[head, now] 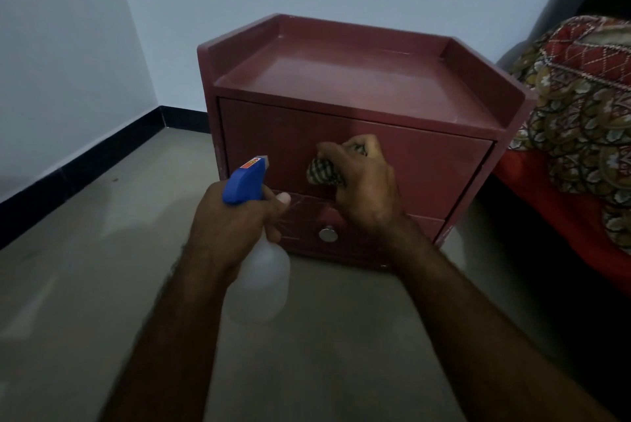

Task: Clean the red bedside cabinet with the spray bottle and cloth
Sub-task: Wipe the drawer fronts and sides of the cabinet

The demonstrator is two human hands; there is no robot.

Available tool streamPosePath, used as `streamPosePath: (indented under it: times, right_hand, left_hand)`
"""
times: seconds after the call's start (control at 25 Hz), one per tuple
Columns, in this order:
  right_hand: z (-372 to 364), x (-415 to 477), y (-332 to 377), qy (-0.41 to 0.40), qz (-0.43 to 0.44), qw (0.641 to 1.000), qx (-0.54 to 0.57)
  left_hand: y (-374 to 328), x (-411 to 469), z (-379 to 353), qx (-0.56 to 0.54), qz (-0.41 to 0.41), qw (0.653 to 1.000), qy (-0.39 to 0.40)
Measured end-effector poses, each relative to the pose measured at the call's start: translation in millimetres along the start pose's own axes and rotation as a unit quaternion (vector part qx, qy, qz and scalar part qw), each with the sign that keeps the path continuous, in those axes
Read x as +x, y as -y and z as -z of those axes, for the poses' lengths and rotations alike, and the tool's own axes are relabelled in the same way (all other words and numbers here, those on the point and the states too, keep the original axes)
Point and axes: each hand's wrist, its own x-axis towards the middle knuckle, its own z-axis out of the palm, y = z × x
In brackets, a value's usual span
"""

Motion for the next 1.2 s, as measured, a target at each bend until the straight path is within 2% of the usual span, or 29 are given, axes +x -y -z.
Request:
streamPosePath:
  times: [0.08, 0.16, 0.2, 0.24, 0.32, 0.36, 0.4, 0.44, 0.48, 0.52, 0.56, 0.6, 0.64, 0.68, 0.72, 0.8, 0.88, 0.96, 1.08, 1.2]
  right_hand:
    - [-7.1, -5.7, 12.4, -0.032, -0.154, 0.982, 0.104]
    - [-20.7, -9.9, 39.3, -0.128, -0.28, 0.927, 0.213]
    - [-24.8, -9.9, 46.5, -0.168, -0.299, 0.913, 0.219]
    - [-26.2, -7.3, 46.9, -0.185, -0.29, 0.916, 0.204]
    - [-23.8, -9.0, 35.3, -0.151, -0.215, 0.949, 0.172]
    - [-21.1, -11.2, 29.0, -0.132, -0.205, 0.952, 0.184]
    - [-19.5, -13.0, 28.1, -0.139, -0.224, 0.942, 0.209]
    - [-20.5, -14.0, 32.1, -0.17, -0.269, 0.914, 0.252]
    - [-22.7, -13.1, 40.5, -0.22, -0.33, 0.859, 0.322]
    - [-24.5, -10.6, 51.5, -0.273, -0.392, 0.776, 0.412]
    - [-27.8, -6.9, 61.6, -0.317, -0.44, 0.677, 0.497]
    - [-31.2, -1.8, 68.9, -0.352, -0.478, 0.582, 0.556]
    - [-35.3, 2.9, 70.8, -0.379, -0.513, 0.508, 0.579]
    - [-38.2, 4.7, 69.1, -0.392, -0.544, 0.454, 0.587]
    - [-39.9, 3.8, 67.3, -0.383, -0.571, 0.42, 0.592]
    - [-42.3, -3.8, 67.7, -0.313, -0.61, 0.394, 0.613]
    - [-43.3, -16.6, 66.1, -0.271, -0.619, 0.413, 0.61]
    - [-36.6, -28.2, 56.6, -0.283, -0.62, 0.48, 0.552]
    - [-25.2, -42.8, 42.0, -0.32, -0.533, 0.623, 0.475]
    - [-23.2, -50.1, 51.0, -0.233, -0.418, 0.803, 0.357]
  left_hand:
    - [-2.2, -0.7, -1.9, -0.009, -0.003, 1.0, -0.006]
    - [-4.6, -1.6, -5.2, -0.02, -0.01, 1.0, -0.007]
    - [-4.8, -1.8, -5.9, -0.023, -0.013, 1.0, -0.005]
    - [-4.4, -2.2, -5.0, -0.023, -0.013, 1.0, -0.004]
    - [-3.0, -2.0, -0.2, -0.016, -0.009, 1.0, -0.007]
    - [-2.1, -0.9, 2.1, -0.01, -0.004, 1.0, -0.011]
    - [-0.8, 0.4, 4.2, -0.009, 0.003, 1.0, -0.017]
    - [0.4, 1.0, 6.6, -0.01, 0.009, 1.0, -0.024]
    - [0.6, 1.1, 7.5, -0.011, 0.012, 0.999, -0.028]
    - [-0.2, 1.0, 7.2, -0.012, 0.01, 1.0, -0.027]
    - [-1.3, 0.5, 6.8, -0.015, 0.006, 1.0, -0.025]
    - [-2.6, -0.4, 7.2, -0.021, 0.001, 1.0, -0.022]
    - [-4.4, -1.6, 8.0, -0.028, -0.003, 0.999, -0.019]
    - [-5.7, -2.6, 8.8, -0.032, -0.006, 0.999, -0.018]
    - [-6.8, -3.0, 9.5, -0.032, -0.011, 0.999, -0.016]
    - [-8.9, -4.2, 11.2, -0.028, -0.012, 0.999, -0.018]
    - [-10.2, -4.2, 14.0, -0.033, -0.008, 0.999, -0.021]
    - [-9.0, -1.9, 17.5, -0.03, -0.003, 0.999, -0.026]
    - [-2.6, 5.0, 22.4, -0.016, 0.006, 1.0, -0.016]
    - [4.1, 8.1, 22.5, -0.013, 0.015, 1.0, -0.017]
